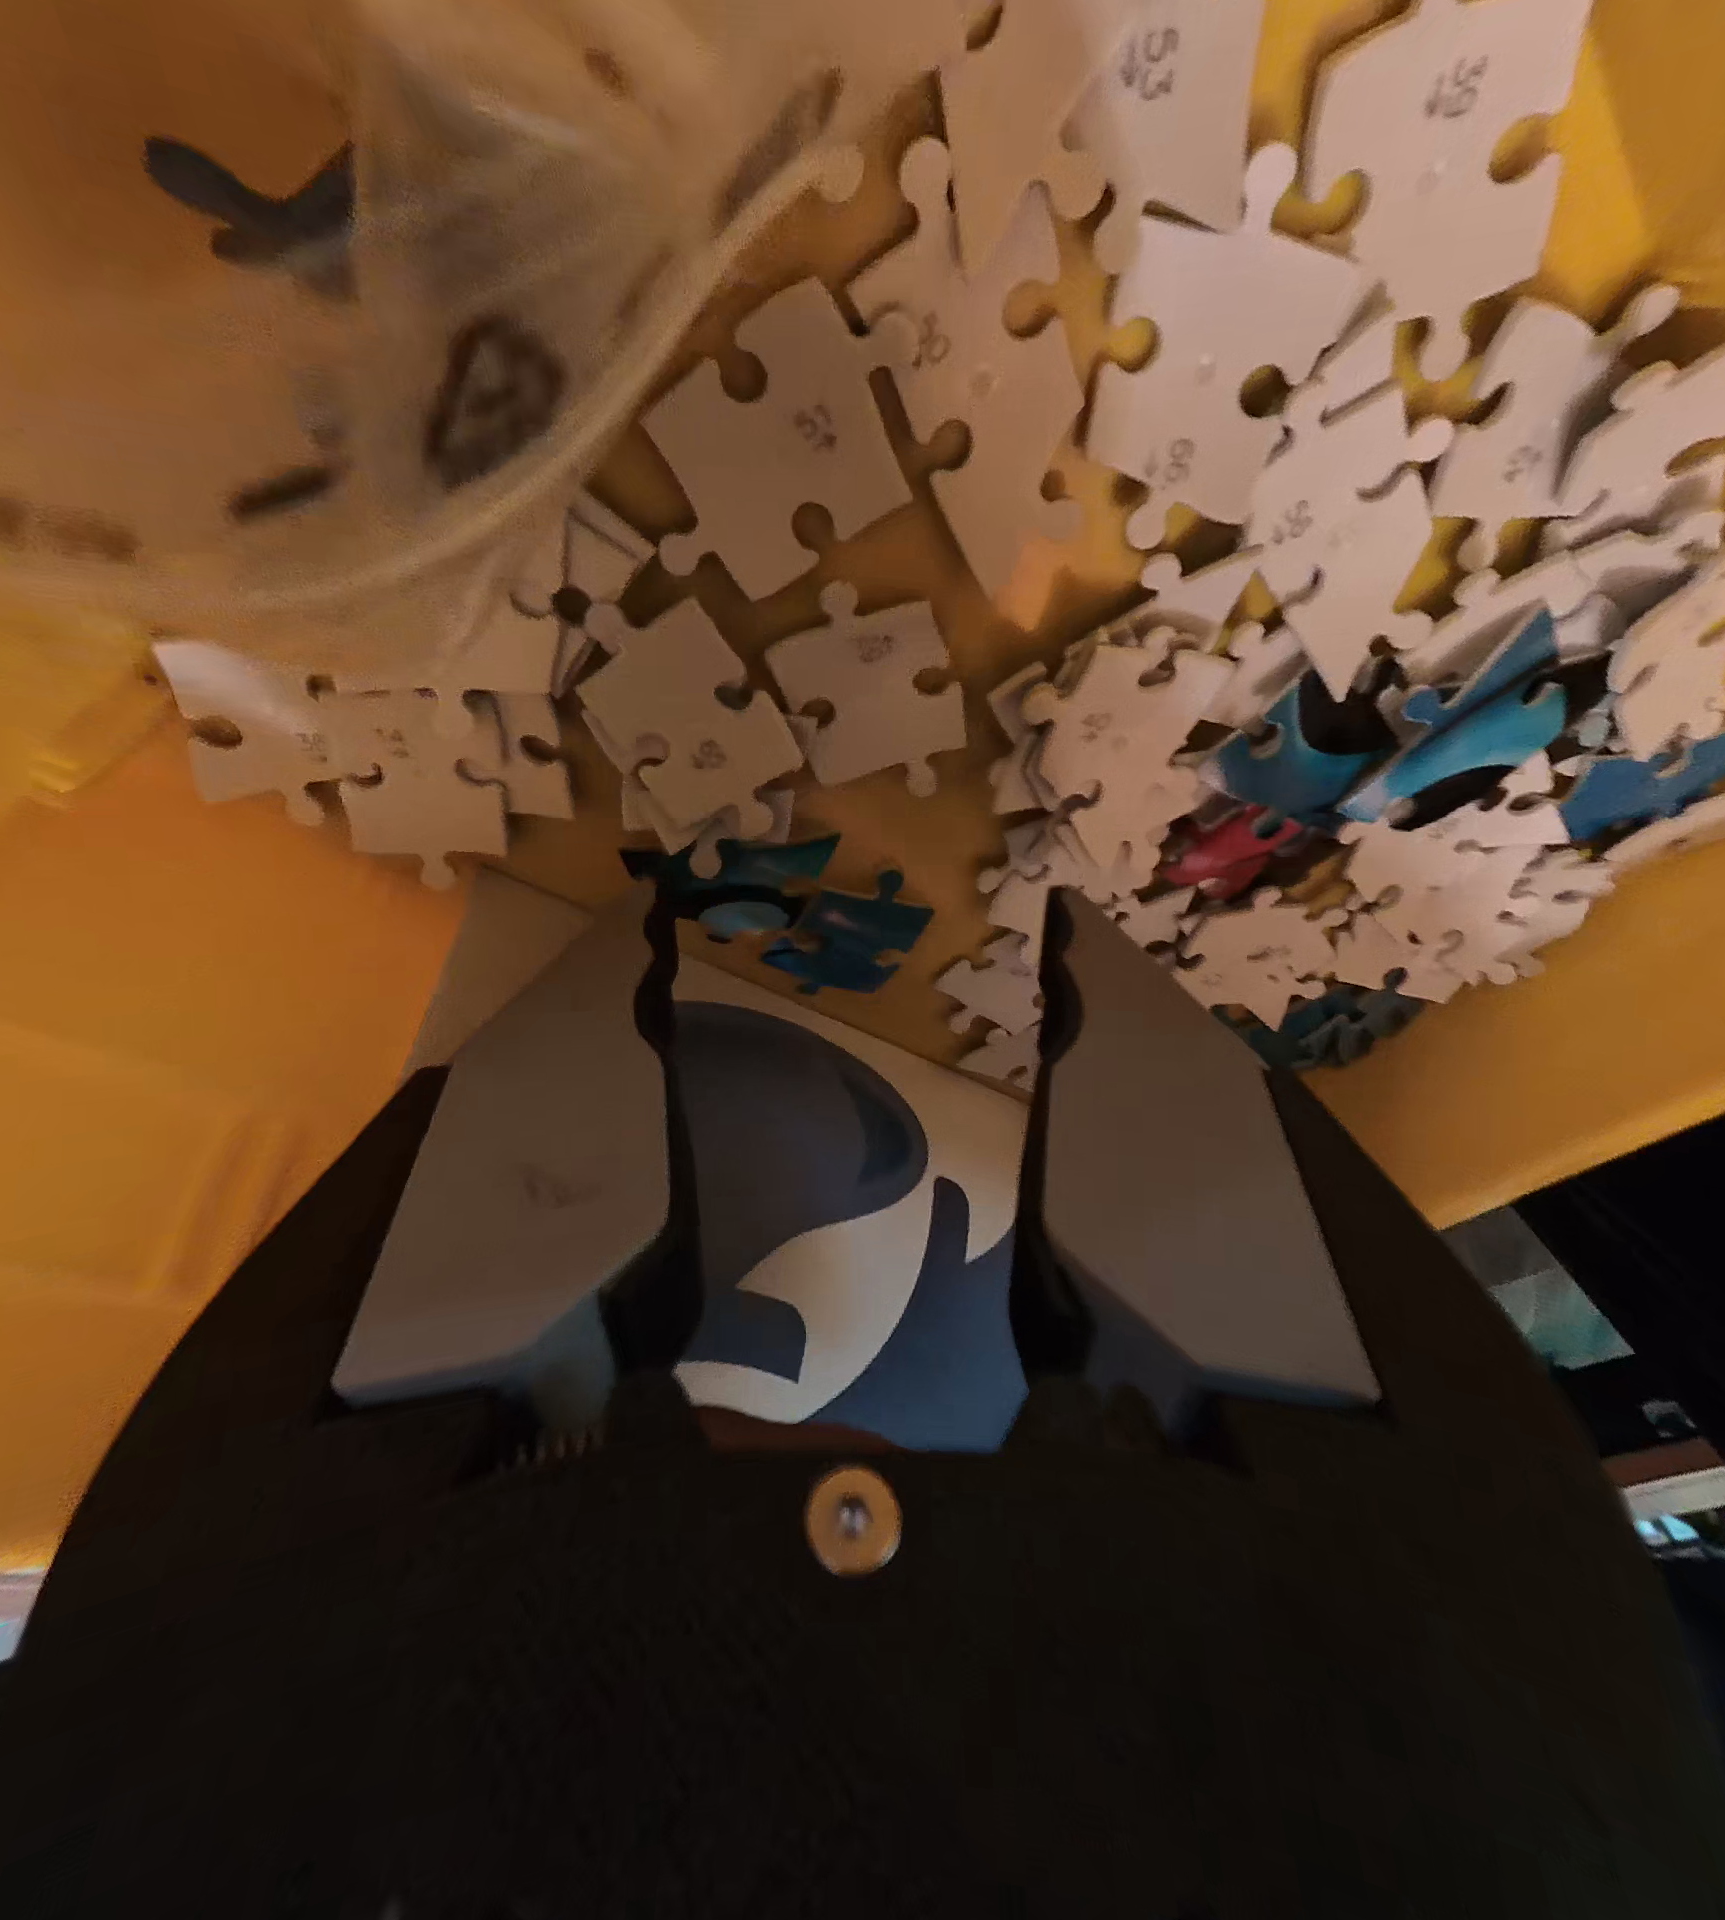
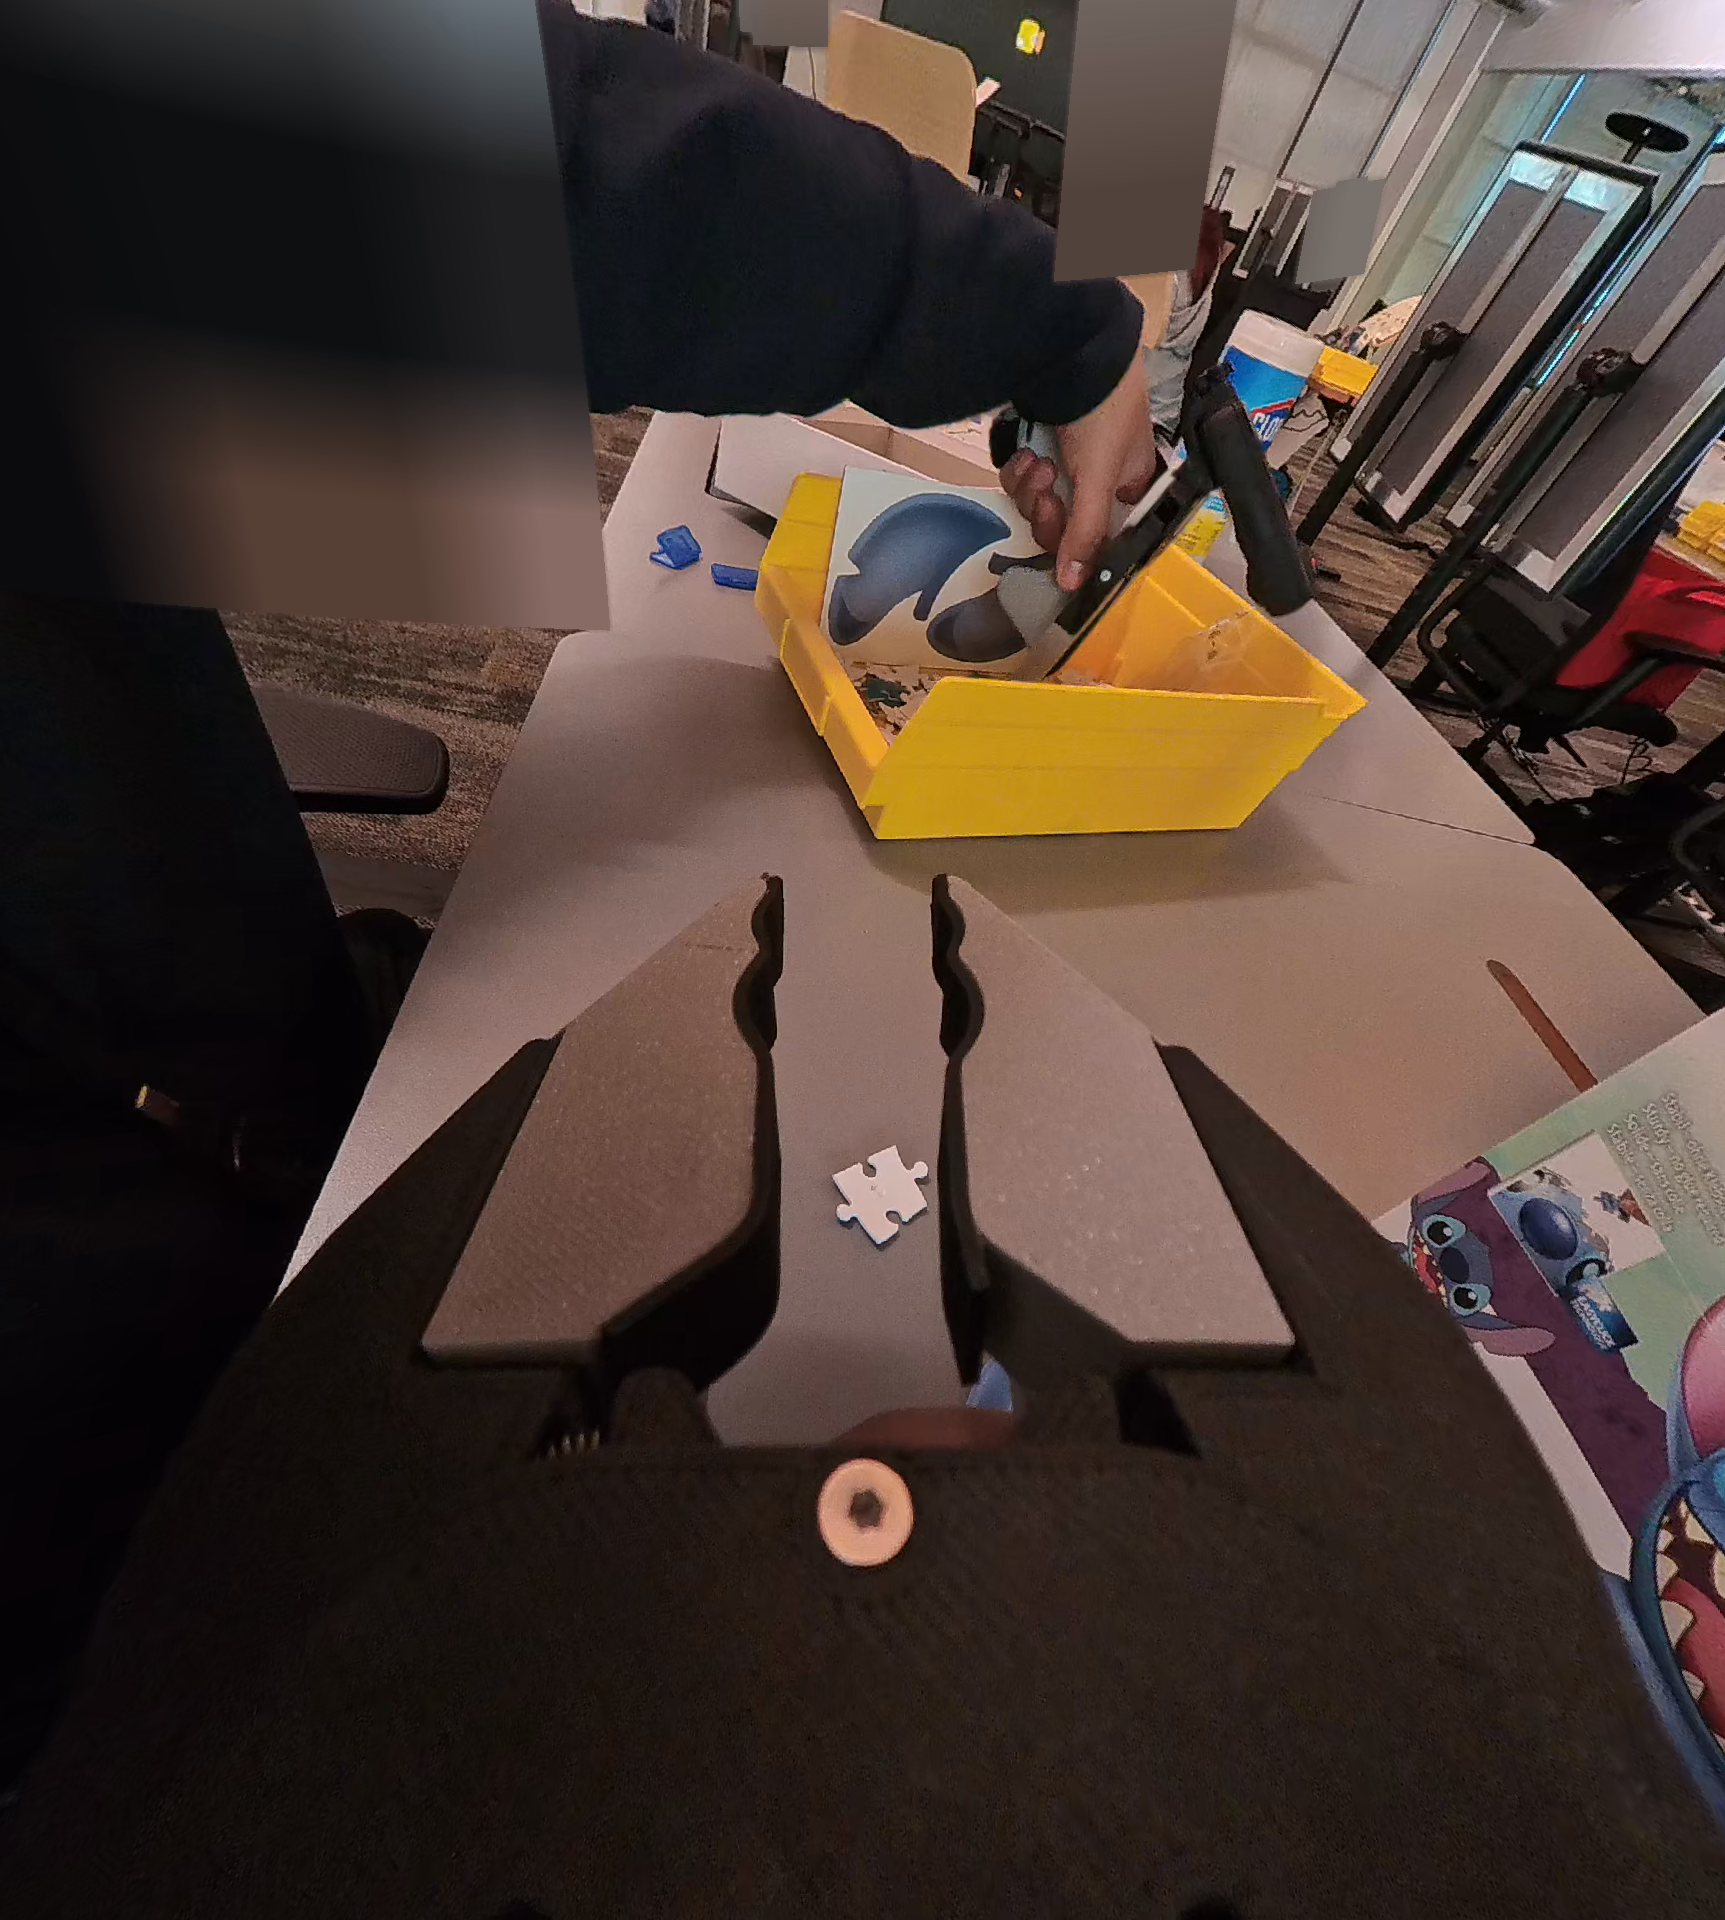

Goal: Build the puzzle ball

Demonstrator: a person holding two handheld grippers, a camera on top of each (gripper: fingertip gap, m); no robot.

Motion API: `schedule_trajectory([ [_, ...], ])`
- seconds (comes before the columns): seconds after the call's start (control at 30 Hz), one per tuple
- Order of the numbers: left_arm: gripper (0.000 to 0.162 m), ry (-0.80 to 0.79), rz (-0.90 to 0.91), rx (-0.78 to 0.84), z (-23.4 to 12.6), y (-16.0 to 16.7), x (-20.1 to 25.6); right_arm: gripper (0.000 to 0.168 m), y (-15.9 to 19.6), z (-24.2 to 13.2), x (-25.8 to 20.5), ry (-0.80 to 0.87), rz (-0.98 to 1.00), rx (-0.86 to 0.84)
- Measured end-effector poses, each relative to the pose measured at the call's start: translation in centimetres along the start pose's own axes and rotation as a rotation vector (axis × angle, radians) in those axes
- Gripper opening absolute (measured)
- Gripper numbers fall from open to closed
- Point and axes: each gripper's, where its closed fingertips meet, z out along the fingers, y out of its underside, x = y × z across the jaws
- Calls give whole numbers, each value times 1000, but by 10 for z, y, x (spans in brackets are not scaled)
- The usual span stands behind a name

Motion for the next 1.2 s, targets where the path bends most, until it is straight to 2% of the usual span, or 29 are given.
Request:
schedule_trajectory([
  [0.13,48,-4,-16,27,-2,1,-5,25,0,1,-1,-2,-1,-2],
  [0.27,41,-87,25,28,-2,-1,-14,25,1,1,0,-2,2,-3],
  [0.47,37,-157,35,3,4,-1,-21,25,1,1,0,-1,2,-3],
  [0.7,33,-144,18,18,4,0,-18,25,-1,0,-1,-2,-6,2],
  [0.77,23,-151,15,8,5,2,-19,24,-1,-1,-1,0,-7,2],
  [1.2,23,-207,40,-38,-1,11,-19,24,-2,-2,-1,-1,-4,9],
])
